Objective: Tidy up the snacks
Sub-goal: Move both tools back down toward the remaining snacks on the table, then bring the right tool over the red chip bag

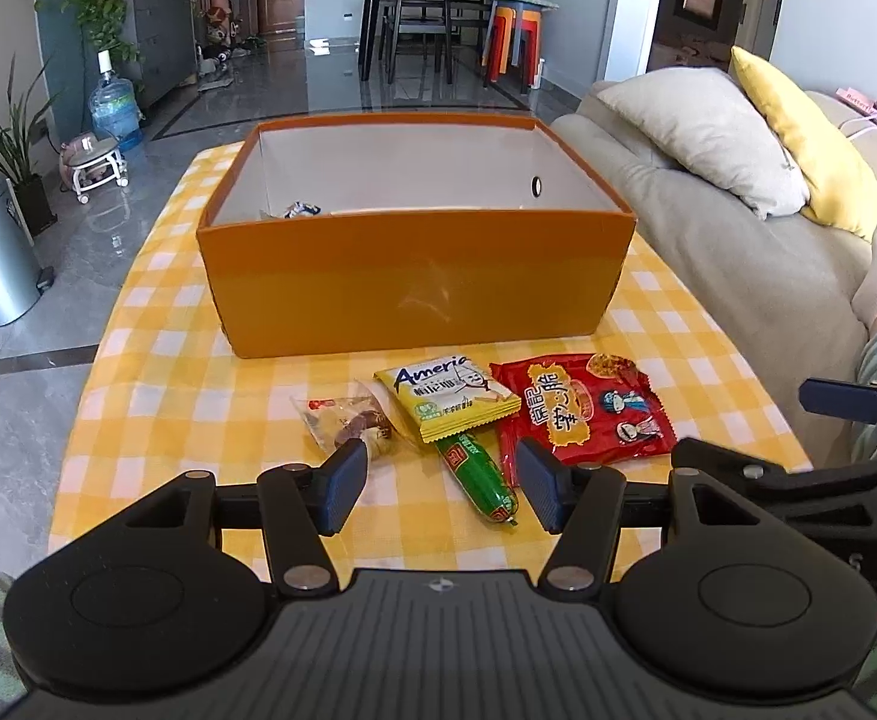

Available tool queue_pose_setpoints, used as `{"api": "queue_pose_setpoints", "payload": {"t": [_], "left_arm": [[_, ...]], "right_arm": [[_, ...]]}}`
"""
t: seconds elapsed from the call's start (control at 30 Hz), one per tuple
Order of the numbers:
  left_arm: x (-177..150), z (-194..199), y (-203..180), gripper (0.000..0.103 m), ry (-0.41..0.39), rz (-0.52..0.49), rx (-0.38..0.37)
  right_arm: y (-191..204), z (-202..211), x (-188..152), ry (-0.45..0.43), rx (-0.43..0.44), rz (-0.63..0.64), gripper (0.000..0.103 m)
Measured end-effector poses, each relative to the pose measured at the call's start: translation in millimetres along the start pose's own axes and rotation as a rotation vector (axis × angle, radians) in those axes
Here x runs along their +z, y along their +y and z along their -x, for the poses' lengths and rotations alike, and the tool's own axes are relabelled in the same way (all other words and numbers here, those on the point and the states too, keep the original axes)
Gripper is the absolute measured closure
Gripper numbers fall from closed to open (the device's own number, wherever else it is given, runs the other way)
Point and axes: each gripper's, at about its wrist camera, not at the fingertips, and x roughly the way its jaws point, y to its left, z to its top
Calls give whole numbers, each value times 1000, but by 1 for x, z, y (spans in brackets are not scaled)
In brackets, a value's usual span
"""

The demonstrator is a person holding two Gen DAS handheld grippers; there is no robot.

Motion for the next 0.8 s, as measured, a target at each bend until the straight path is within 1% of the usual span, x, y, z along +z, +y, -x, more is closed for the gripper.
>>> {"api": "queue_pose_setpoints", "payload": {"t": [0.03, 0.07, 0.33, 0.43, 0.5, 0.6, 0.63, 0.67, 0.7, 0.8], "left_arm": [[0, -3, 1, 35, 6, 3, 6], [0, -6, 1, 35, 12, 9, 11], [0, -25, 8, 36, 42, 29, 18], [2, -31, 12, 36, 47, 42, 42], [4, -37, 17, 36, 46, 71, 66], [7, -46, 22, 36, 46, 97, 93], [8, -48, 23, 36, 45, 103, 99], [9, -51, 25, 36, 44, 111, 103], [10, -54, 27, 36, 45, 120, 103], [12, -62, 32, 36, 44, 141, 99]], "right_arm": [[-1, -3, 0, 2, 2, -5, 9], [-1, -6, 1, 6, 3, -6, 10], [7, -30, 3, 26, 14, 9, 13], [10, -39, 5, 38, 18, 15, 15], [12, -46, 8, 52, 25, 10, 15], [18, -60, 10, 76, 30, 10, 14], [20, -65, 10, 86, 29, 13, 12], [22, -69, 10, 95, 29, 15, 8], [23, -74, 10, 103, 32, 16, 6], [24, -85, 10, 121, 22, 12, 5]]}}
